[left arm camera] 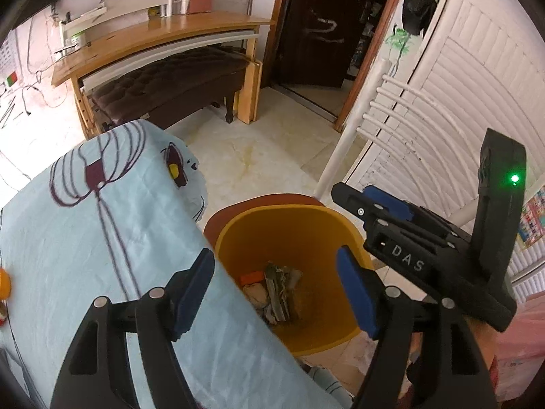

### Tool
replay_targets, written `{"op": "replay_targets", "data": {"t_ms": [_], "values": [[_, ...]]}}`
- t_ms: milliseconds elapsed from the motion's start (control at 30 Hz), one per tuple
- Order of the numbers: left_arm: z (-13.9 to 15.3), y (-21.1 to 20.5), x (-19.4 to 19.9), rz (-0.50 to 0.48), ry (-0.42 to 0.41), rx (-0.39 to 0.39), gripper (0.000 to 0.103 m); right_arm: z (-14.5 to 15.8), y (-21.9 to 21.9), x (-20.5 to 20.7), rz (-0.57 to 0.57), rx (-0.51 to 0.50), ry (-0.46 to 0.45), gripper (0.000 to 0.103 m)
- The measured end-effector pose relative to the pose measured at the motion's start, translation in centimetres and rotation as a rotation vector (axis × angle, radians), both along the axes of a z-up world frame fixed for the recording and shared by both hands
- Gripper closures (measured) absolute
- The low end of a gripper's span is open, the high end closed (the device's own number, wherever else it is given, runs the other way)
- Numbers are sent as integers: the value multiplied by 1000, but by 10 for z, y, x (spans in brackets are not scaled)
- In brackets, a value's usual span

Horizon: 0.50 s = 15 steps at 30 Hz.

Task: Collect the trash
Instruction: 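Carry the cloth and cup to the wastebasket and open both tools over it, then grasp the Hello Kitty tissue pack with the left tool while the right tool grasps the brown sponge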

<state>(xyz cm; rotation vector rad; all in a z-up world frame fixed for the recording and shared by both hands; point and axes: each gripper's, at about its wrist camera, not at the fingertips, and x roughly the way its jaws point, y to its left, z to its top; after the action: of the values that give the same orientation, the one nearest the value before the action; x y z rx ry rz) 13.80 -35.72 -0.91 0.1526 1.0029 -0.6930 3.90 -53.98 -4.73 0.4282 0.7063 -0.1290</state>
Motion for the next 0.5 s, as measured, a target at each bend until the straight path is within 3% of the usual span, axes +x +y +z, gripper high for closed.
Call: {"op": "replay_targets", "data": {"t_ms": [233, 333, 500], "values": [[14, 41, -14, 35, -16, -56, 31, 13, 15, -1, 23, -39, -27, 43], [19, 62, -19, 54, -20, -78, 30, 20, 29, -1, 43, -64, -44, 34], [29, 103, -26, 104, -56, -89, 28, 32, 54, -1, 88, -94, -73, 33]]}}
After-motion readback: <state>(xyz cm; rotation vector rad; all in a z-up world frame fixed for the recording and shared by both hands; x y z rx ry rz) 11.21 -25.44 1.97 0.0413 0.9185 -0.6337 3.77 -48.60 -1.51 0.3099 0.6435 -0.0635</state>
